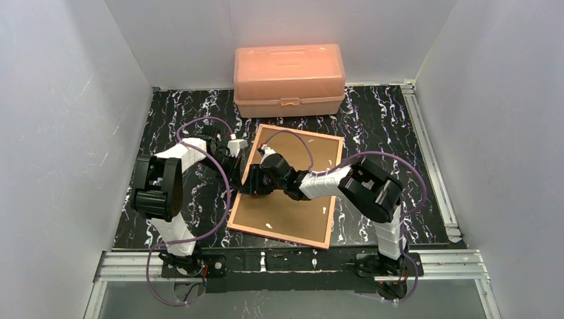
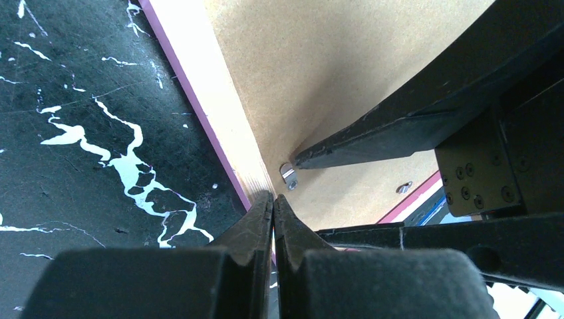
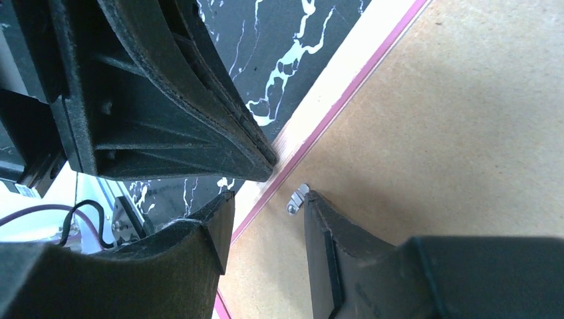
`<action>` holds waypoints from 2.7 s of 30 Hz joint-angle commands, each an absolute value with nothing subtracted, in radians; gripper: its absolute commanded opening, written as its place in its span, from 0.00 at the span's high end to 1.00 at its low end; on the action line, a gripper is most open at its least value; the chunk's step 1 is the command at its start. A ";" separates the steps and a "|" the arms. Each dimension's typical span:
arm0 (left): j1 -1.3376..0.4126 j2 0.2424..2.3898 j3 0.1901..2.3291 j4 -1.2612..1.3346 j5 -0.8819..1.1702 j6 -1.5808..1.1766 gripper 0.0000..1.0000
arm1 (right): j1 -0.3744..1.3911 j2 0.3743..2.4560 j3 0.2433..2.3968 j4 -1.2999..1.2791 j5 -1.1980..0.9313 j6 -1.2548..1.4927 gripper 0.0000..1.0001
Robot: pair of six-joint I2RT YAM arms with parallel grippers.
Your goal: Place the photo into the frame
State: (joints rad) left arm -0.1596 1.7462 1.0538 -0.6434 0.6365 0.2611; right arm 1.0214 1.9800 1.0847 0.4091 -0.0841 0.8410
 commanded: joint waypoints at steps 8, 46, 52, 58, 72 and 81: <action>-0.156 1.759 1.048 -0.638 0.606 0.274 1.00 | 1.028 2.024 1.104 0.491 -0.150 0.841 0.50; -0.119 1.728 1.153 -0.675 0.625 0.234 1.00 | 0.897 1.917 1.115 0.519 -0.269 0.776 0.48; -0.110 1.786 1.243 -0.616 0.658 0.152 0.99 | 0.787 1.869 1.117 0.440 -0.275 0.722 0.41; -0.111 1.914 1.329 -0.567 0.708 0.082 0.93 | 0.712 1.914 1.188 0.378 -0.262 0.662 0.34; -0.110 2.001 1.347 -0.508 0.732 0.032 0.99 | 0.661 2.150 1.377 0.407 -0.298 0.649 0.34; -0.111 2.001 1.312 -0.507 0.734 0.040 1.00 | 0.657 2.263 1.486 0.407 -0.321 0.663 0.34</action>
